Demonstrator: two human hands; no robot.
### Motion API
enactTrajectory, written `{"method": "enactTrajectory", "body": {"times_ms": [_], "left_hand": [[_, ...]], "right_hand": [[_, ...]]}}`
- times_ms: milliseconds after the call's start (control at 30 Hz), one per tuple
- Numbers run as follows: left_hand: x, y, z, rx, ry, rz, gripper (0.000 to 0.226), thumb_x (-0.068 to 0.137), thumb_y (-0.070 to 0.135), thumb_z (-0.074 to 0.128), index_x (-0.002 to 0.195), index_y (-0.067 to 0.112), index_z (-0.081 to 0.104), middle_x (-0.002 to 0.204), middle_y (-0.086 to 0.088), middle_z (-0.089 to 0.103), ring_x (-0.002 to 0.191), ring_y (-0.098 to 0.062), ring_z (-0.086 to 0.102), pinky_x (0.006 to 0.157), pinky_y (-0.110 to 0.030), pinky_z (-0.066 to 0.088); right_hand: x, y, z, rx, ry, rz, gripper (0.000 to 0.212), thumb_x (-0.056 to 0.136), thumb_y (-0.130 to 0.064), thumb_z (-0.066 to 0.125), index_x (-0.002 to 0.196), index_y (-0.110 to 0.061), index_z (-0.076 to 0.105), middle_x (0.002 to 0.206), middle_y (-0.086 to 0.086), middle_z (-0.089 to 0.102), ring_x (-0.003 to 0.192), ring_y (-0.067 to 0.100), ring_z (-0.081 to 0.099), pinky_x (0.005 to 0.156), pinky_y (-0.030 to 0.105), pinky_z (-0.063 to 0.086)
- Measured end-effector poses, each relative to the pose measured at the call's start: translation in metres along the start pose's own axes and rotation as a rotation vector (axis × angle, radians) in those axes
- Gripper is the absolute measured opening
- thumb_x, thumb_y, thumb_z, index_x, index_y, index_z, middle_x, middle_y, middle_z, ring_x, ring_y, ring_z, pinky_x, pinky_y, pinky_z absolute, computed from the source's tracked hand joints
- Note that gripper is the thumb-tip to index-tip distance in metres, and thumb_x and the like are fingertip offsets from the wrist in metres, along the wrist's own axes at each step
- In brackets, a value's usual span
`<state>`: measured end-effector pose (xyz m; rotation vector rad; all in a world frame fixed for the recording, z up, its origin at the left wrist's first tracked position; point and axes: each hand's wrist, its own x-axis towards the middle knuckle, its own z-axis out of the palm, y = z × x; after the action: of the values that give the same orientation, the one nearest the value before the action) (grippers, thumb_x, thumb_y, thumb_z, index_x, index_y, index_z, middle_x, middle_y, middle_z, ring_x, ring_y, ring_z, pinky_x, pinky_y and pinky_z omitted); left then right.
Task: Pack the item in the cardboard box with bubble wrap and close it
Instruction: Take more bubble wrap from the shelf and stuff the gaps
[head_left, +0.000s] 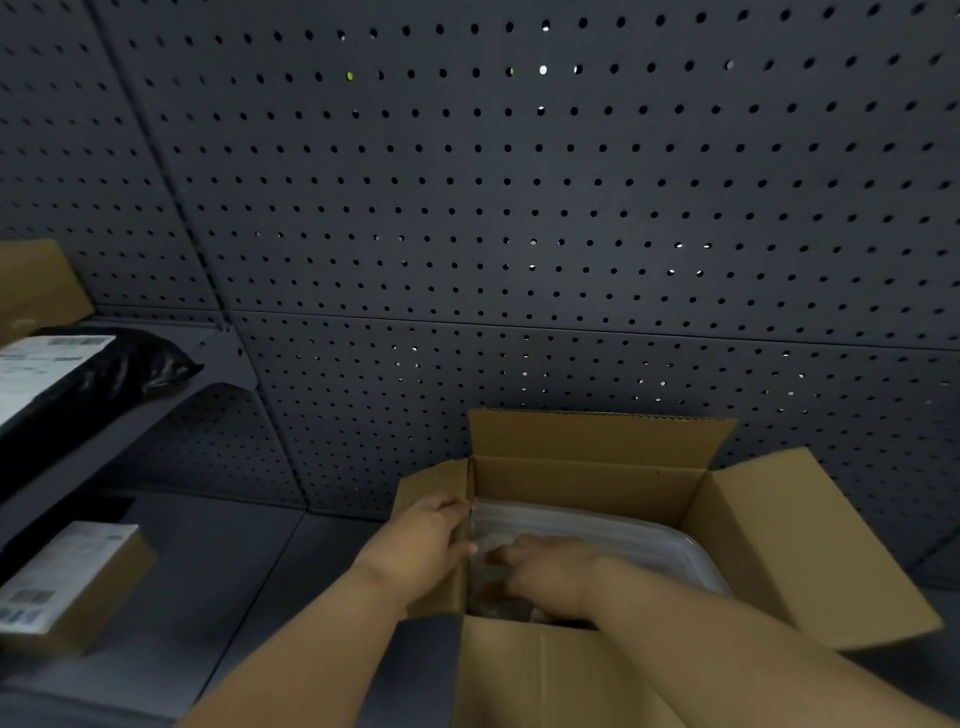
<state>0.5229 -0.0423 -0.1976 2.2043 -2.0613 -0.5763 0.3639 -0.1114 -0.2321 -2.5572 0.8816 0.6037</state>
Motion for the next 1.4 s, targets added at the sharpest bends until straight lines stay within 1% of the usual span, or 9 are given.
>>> {"method": "enactTrajectory", "body": {"times_ms": [67,200,367,467,600,767,967,1167,1400], "left_hand": [[0.0,0.0,-0.001,0.005,-0.003,-0.001,0.058,0.097,0.039,0.045,0.149,0.019,0.027,0.154,0.001,0.027,0.139,-0.018,0.03,0.111,-0.023,0.026],[0.001,0.0,-0.002,0.015,-0.018,-0.01,0.059,0.097,0.04,0.046,0.149,0.019,0.027,0.154,0.0,0.027,0.139,-0.018,0.03,0.114,-0.027,0.027],[0.0,0.001,-0.003,-0.011,-0.016,0.0,0.057,0.098,0.037,0.046,0.148,0.018,0.028,0.154,0.001,0.028,0.139,-0.017,0.03,0.11,-0.023,0.026],[0.002,0.0,-0.004,-0.021,-0.025,-0.004,0.057,0.097,0.038,0.046,0.149,0.019,0.028,0.155,0.0,0.027,0.14,-0.017,0.028,0.111,-0.024,0.025],[0.004,-0.002,-0.003,-0.025,-0.033,-0.001,0.059,0.097,0.039,0.046,0.149,0.019,0.026,0.156,0.0,0.025,0.141,-0.017,0.026,0.112,-0.024,0.023],[0.004,-0.004,-0.001,-0.017,-0.041,-0.001,0.06,0.097,0.04,0.046,0.149,0.02,0.025,0.157,0.0,0.022,0.143,-0.017,0.024,0.115,-0.025,0.02],[0.005,-0.005,-0.002,-0.015,-0.041,0.001,0.06,0.097,0.041,0.045,0.149,0.021,0.024,0.157,-0.001,0.022,0.143,-0.018,0.024,0.115,-0.025,0.02],[0.005,-0.006,0.0,-0.032,-0.03,0.005,0.059,0.097,0.04,0.046,0.149,0.022,0.026,0.157,0.001,0.023,0.142,-0.016,0.026,0.114,-0.024,0.02],[0.008,-0.009,0.002,-0.037,-0.035,-0.001,0.061,0.095,0.043,0.048,0.149,0.024,0.026,0.156,0.0,0.025,0.141,-0.017,0.028,0.116,-0.028,0.024]], "right_hand": [[0.007,-0.004,0.002,0.074,-0.013,0.053,0.058,0.097,-0.04,0.048,0.15,-0.03,0.027,0.149,0.007,0.034,0.13,0.029,0.042,0.091,0.028,0.036],[0.01,-0.007,0.001,0.03,-0.048,0.032,0.057,0.098,-0.041,0.042,0.151,-0.028,0.024,0.153,0.011,0.03,0.136,0.03,0.035,0.106,0.033,0.032],[0.008,-0.006,-0.002,-0.052,-0.031,0.027,0.051,0.098,-0.031,0.046,0.147,-0.022,0.035,0.148,0.015,0.035,0.131,0.035,0.04,0.104,0.039,0.036],[0.011,-0.003,0.002,0.012,-0.046,0.072,0.056,0.098,-0.044,0.042,0.15,-0.027,0.028,0.148,0.011,0.036,0.13,0.031,0.042,0.1,0.035,0.037],[0.026,-0.004,0.011,0.11,-0.08,0.137,0.055,0.099,-0.047,0.038,0.15,-0.032,0.024,0.154,0.003,0.029,0.137,0.025,0.035,0.103,0.027,0.03],[0.044,-0.012,0.017,-0.016,-0.19,0.194,0.041,0.101,-0.046,0.033,0.136,-0.026,0.038,0.153,0.007,0.033,0.137,0.026,0.036,0.112,0.036,0.027],[0.027,-0.008,-0.002,-0.245,-0.235,0.052,0.05,0.102,-0.033,0.036,0.15,-0.021,0.031,0.158,0.006,0.026,0.14,0.032,0.032,0.11,0.039,0.032],[0.049,-0.007,0.013,-0.366,-0.284,0.122,0.051,0.101,-0.033,0.04,0.149,-0.02,0.032,0.155,0.009,0.03,0.139,0.032,0.032,0.111,0.046,0.034],[0.049,-0.011,0.011,-0.511,-0.301,0.065,0.052,0.101,-0.032,0.038,0.151,-0.024,0.026,0.16,0.005,0.017,0.145,0.032,0.02,0.114,0.05,0.028]]}}
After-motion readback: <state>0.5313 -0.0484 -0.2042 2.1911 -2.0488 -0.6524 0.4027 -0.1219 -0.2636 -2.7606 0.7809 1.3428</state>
